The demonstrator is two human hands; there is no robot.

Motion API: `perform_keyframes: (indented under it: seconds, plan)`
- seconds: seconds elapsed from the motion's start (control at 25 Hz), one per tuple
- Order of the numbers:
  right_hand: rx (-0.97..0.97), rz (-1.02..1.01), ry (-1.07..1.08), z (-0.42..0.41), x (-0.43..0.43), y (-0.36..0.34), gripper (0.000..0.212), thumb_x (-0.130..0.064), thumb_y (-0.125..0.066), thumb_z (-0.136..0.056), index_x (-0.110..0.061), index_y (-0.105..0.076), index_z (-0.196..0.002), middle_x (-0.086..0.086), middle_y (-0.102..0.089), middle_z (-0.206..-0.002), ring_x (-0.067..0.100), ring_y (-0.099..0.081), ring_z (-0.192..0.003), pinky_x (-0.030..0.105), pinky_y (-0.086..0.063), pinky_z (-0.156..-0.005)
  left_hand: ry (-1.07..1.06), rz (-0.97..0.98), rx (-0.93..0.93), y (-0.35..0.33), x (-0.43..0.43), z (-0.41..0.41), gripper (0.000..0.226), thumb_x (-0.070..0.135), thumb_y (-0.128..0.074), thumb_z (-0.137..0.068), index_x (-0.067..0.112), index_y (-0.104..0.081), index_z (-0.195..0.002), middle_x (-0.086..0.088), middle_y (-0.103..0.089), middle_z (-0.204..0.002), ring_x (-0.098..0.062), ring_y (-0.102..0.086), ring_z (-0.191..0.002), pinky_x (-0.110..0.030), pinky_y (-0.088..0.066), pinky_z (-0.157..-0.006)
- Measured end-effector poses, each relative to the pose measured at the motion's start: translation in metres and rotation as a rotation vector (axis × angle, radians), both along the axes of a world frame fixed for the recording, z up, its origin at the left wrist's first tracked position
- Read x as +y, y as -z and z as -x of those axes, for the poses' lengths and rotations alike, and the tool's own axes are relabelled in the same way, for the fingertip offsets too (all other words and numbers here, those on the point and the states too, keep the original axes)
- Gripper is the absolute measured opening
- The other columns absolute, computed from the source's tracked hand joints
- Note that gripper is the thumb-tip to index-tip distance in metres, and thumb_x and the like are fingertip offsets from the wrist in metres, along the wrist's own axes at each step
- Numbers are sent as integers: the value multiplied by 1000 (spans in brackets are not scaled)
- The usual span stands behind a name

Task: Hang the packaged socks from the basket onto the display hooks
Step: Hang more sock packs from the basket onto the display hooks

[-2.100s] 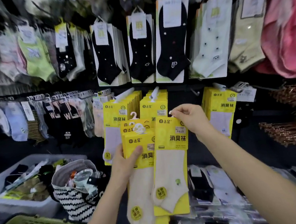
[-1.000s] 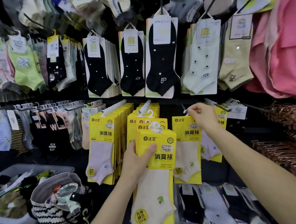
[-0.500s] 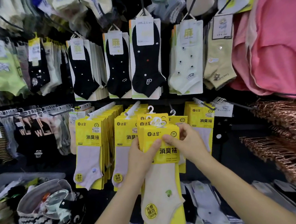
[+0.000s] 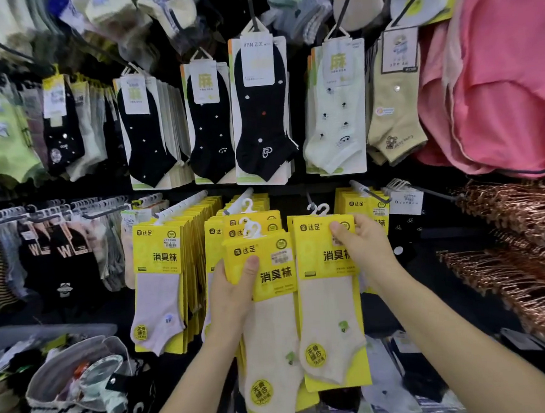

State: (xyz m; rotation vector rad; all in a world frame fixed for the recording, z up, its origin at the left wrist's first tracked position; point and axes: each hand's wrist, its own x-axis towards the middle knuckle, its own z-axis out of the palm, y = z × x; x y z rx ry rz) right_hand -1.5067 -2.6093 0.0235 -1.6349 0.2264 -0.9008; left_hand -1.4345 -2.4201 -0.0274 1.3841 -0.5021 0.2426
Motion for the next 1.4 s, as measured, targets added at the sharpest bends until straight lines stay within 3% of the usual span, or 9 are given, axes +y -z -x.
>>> perform_keyframes:
  seconds: [0.12,0.28,0.6,0.76,0.84,0.96,1.08,1.2,1.4]
  plan:
    - [76,-64,74,-15,-11,-6,16,-22,-58,-90,-15,-54,-76,4,-63,-78,21,-62,-73,35,-53,-63,-25,30,-5,-1,15,-5,18,44,-60,-77,34,-57,-92,18,-65,-91,13,-64,-75,-6,-47,-55]
    - [151,18,161,-34,-16,-8,20,-23,-59,-88,-13,-50,-74,4,-56,-74,20,-53,-69,30,-42,-60,-18,19,-12,1,19,-5,29,49,-59,-70,32,-59,-94,14,-68,-90,10,-65,-76,-7,-48,-55]
    - [245,164,190,-46,-16,5,17,-27,-59,-88,-11,-55,-83,3,-58,-77,20,-53,-73,27,-40,-54,31,4,-6,5,9,-1,12,32,-60,-84,34,-57,-96,15,-66,-93,9,-65,-77,-5,-47,-56]
    - [48,181,306,-26,-11,8,26,-33,-64,-84,-18,-50,-100,-6,-53,-85,10,-51,-77,18,-41,-59,40,-18,-27,-1,1,2,12,36,-60,-83,36,-55,-94,20,-64,-91,13,-63,-78,-4,-47,-59]
    - [-44,195,143,-16,4,10,25,-39,-67,-80,-21,-51,-89,-6,-54,-80,8,-51,-73,13,-41,-61,54,-30,-25,-2,-5,3,13,38,-59,-83,36,-54,-95,20,-64,-95,13,-62,-81,-4,-47,-62]
    - [100,282,-38,-11,27,16,32,-47,-73,-71,-24,-53,-82,-2,-60,-80,14,-56,-73,28,-48,-67,87,-44,-16,-4,-17,9,17,44,-60,-79,36,-55,-94,20,-63,-95,16,-61,-81,-4,-47,-62]
    - [38,199,-28,-8,28,14,29,-37,-73,-75,-14,-62,-87,5,-71,-82,21,-68,-80,43,-55,-76,130,-37,4,-5,-23,13,27,53,-55,-73,37,-54,-94,23,-61,-96,17,-60,-81,-4,-47,-62]
    - [16,73,-72,-6,19,11,9,-26,-69,-82,-20,-62,-83,0,-72,-75,17,-70,-76,41,-57,-72,149,-24,22,-3,-23,10,12,44,-47,-88,37,-53,-96,24,-60,-100,19,-58,-84,-2,-45,-65]
    - [7,-75,60,-13,-7,9,12,-22,-61,-89,-19,-57,-78,0,-63,-69,20,-61,-71,39,-54,-67,31,-35,-39,1,-7,3,12,32,-46,-95,31,-54,-104,18,-61,-100,21,-57,-82,1,-42,-64]
